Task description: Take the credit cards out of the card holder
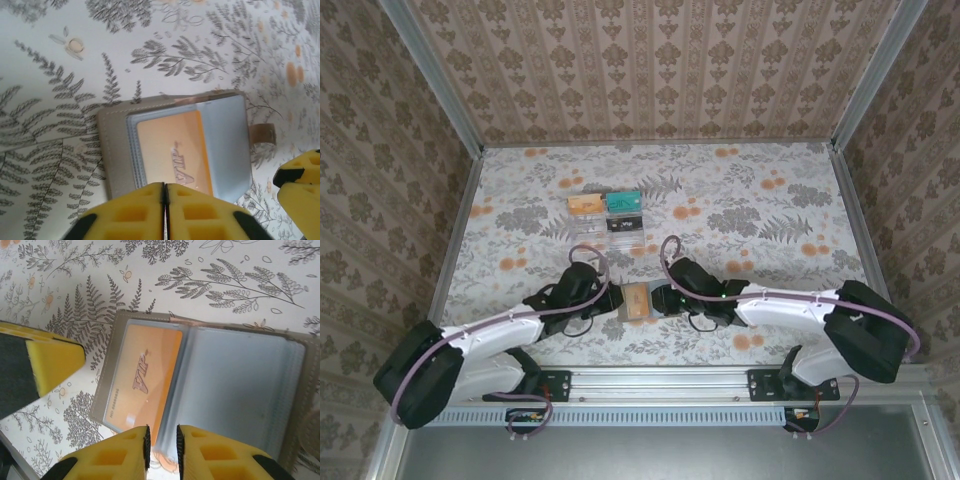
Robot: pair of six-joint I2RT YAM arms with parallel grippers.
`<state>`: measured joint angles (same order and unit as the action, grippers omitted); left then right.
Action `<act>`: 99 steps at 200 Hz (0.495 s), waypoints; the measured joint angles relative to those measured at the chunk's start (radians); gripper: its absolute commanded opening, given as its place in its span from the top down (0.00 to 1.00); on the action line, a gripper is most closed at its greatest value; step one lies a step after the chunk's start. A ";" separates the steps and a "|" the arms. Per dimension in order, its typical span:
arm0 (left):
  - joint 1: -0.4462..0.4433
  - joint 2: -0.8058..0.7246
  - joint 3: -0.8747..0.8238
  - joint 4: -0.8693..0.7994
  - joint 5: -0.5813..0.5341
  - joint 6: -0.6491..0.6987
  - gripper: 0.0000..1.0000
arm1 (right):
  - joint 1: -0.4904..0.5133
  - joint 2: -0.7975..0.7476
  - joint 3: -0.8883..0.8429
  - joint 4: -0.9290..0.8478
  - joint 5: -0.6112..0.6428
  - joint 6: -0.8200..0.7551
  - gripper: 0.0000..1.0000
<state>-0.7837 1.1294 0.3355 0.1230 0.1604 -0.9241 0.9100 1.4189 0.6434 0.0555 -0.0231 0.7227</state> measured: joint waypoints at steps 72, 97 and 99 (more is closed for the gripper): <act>-0.002 0.144 0.001 0.054 0.024 0.003 1.00 | -0.055 0.113 0.011 0.074 -0.110 0.043 0.80; -0.008 0.149 0.001 0.064 0.024 0.002 1.00 | -0.055 0.136 0.019 0.085 -0.130 0.047 0.78; -0.008 0.149 0.001 0.064 0.024 0.002 1.00 | -0.055 0.139 0.021 0.087 -0.132 0.048 0.78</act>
<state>-0.7914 1.2785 0.3367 0.1875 0.1841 -0.9222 0.8551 1.5578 0.6640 0.1421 -0.1547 0.7704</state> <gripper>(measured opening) 0.049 0.219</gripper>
